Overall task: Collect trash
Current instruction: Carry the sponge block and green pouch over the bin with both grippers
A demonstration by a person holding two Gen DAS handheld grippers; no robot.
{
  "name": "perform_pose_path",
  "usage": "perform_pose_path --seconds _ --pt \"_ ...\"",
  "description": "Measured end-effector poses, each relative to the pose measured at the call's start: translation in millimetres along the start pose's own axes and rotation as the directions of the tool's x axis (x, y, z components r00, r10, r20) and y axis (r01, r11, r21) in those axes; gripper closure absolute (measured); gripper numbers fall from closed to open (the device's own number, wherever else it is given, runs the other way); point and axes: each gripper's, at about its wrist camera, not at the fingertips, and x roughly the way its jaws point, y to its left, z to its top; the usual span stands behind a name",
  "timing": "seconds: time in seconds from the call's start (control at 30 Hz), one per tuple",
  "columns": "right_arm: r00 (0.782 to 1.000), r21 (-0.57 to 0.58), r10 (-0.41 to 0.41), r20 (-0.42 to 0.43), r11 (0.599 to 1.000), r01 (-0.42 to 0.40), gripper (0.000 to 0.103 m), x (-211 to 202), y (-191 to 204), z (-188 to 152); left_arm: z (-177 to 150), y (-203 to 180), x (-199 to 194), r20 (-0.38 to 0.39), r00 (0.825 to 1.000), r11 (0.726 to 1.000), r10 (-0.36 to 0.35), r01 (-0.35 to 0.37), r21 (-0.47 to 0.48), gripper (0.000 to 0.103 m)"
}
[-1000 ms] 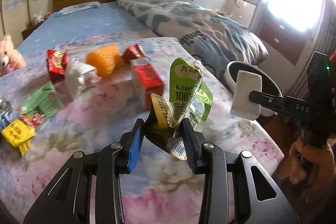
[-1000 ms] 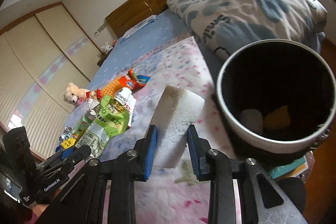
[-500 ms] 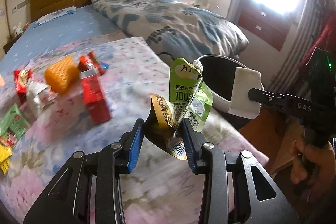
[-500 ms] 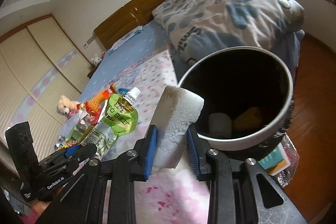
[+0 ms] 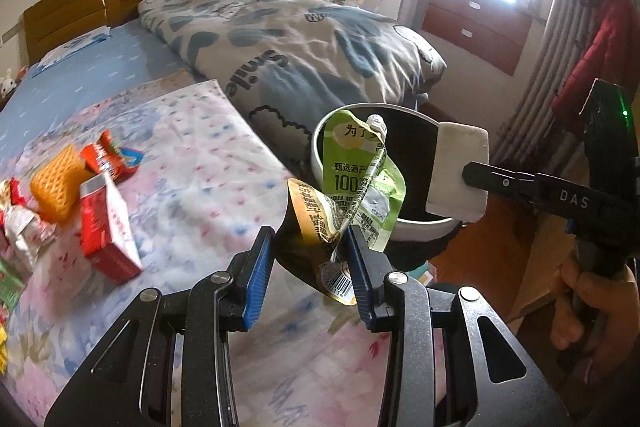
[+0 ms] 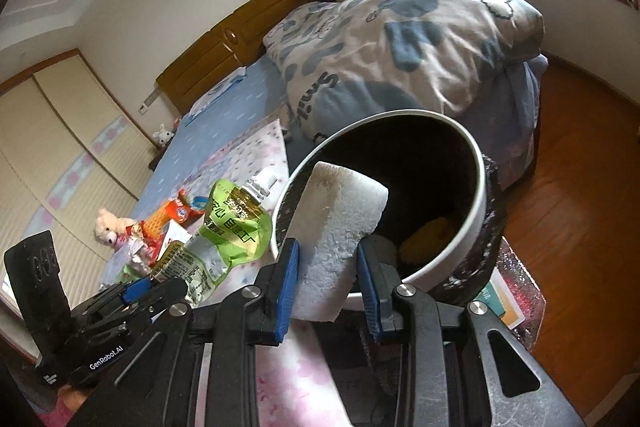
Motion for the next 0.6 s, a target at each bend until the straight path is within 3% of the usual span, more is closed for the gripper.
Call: perform_pose_path --seconds 0.6 --pt "0.999 0.024 -0.037 -0.008 0.999 0.037 0.073 12 -28 21 29 -23 40 -0.050 0.998 0.999 -0.023 0.024 0.027 0.068"
